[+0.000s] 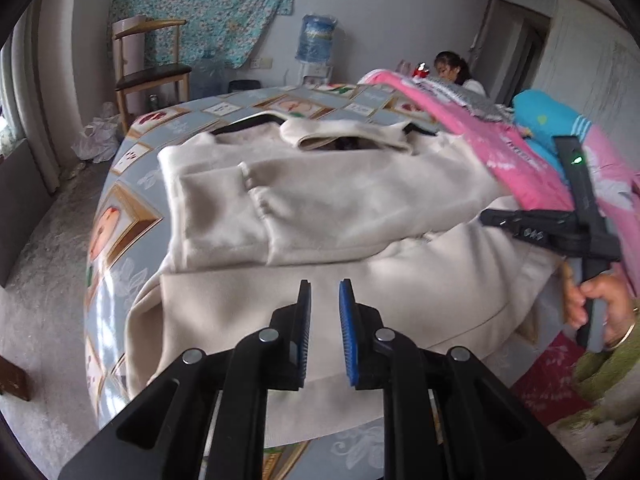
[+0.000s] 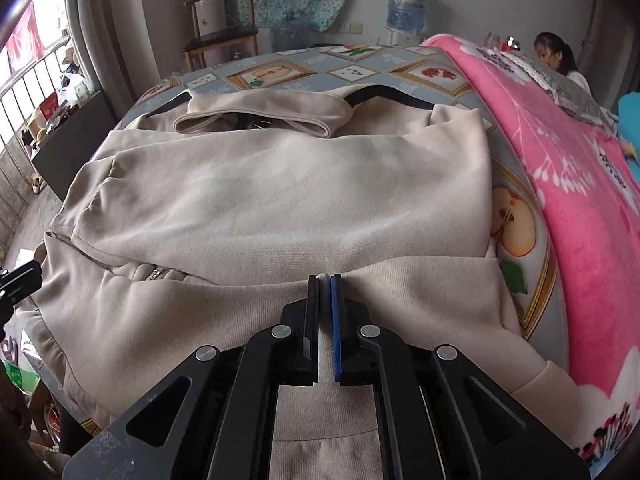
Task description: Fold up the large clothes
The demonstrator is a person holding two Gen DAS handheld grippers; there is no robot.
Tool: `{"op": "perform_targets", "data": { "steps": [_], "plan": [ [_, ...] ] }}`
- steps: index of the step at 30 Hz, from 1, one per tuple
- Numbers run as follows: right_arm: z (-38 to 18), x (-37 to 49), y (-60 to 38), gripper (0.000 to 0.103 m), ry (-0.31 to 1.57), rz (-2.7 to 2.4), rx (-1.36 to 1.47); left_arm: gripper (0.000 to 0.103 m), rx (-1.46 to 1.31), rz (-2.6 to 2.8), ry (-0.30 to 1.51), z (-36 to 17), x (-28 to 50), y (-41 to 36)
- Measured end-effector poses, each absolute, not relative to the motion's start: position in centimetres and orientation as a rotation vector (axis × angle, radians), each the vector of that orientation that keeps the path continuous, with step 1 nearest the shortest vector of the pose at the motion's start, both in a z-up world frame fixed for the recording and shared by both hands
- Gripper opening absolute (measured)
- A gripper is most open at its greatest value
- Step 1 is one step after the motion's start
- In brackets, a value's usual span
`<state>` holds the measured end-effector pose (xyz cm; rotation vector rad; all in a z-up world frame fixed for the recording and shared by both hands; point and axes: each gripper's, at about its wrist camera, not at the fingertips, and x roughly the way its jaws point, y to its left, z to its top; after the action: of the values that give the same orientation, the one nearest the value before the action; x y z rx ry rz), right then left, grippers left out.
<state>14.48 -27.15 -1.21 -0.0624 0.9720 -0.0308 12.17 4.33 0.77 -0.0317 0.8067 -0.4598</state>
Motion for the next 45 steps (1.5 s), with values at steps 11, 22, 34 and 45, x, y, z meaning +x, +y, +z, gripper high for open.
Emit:
{"op": "perform_targets", "data": {
  "steps": [11,22,34,45],
  "plan": [
    [-0.7,14.4,-27.4,0.005,0.965,-0.024,-0.024,0.015,0.088,-0.871,0.881,-0.4,10.1,-6.6],
    [-0.8,14.4,-27.9,0.005,0.967,-0.016,0.032,0.015,0.272,-0.719,0.802,-2.8,10.0,-6.9],
    [-0.9,14.2,-28.0,0.013,0.965,-0.018,0.043,0.014,0.287,-0.623,0.763,-4.0,13.2,-7.0],
    [1.4,10.1,-26.1,0.033,0.965,0.218,0.089,0.014,0.222,-0.601,0.779,-3.9,14.1,-6.7]
  ]
}}
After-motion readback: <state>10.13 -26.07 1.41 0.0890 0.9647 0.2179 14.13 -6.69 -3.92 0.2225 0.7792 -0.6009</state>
